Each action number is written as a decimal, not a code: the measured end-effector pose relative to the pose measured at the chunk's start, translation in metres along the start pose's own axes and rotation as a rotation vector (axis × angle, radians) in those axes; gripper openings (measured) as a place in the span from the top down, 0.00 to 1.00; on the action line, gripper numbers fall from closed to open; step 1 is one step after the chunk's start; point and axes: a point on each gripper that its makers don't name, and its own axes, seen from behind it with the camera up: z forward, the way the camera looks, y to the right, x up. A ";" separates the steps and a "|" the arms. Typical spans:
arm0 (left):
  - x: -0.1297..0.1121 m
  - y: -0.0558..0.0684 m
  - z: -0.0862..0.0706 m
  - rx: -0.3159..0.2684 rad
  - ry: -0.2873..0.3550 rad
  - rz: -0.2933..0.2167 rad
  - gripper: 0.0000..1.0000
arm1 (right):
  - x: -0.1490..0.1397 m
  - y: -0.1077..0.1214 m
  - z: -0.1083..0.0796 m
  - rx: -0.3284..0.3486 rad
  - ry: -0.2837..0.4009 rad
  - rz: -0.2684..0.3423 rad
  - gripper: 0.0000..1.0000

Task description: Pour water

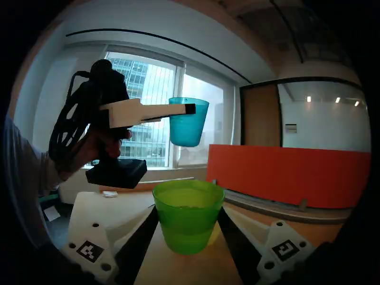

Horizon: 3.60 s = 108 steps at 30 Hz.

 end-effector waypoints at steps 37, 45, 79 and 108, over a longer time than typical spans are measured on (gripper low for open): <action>-0.110 0.008 -0.014 -0.072 -0.272 -0.096 0.12 | -0.024 0.003 -0.014 0.017 -0.103 0.012 0.14; -0.147 0.020 -0.019 -0.096 -0.336 -0.107 0.12 | -0.044 0.006 -0.025 0.035 -0.177 0.031 0.14; -0.267 0.075 -0.041 -0.213 -0.592 -0.125 0.12 | -0.158 0.019 -0.069 0.084 -0.511 0.073 0.14; -0.337 0.095 -0.056 -0.291 -0.786 -0.033 0.12 | -0.217 0.001 -0.074 0.128 -0.668 0.032 0.14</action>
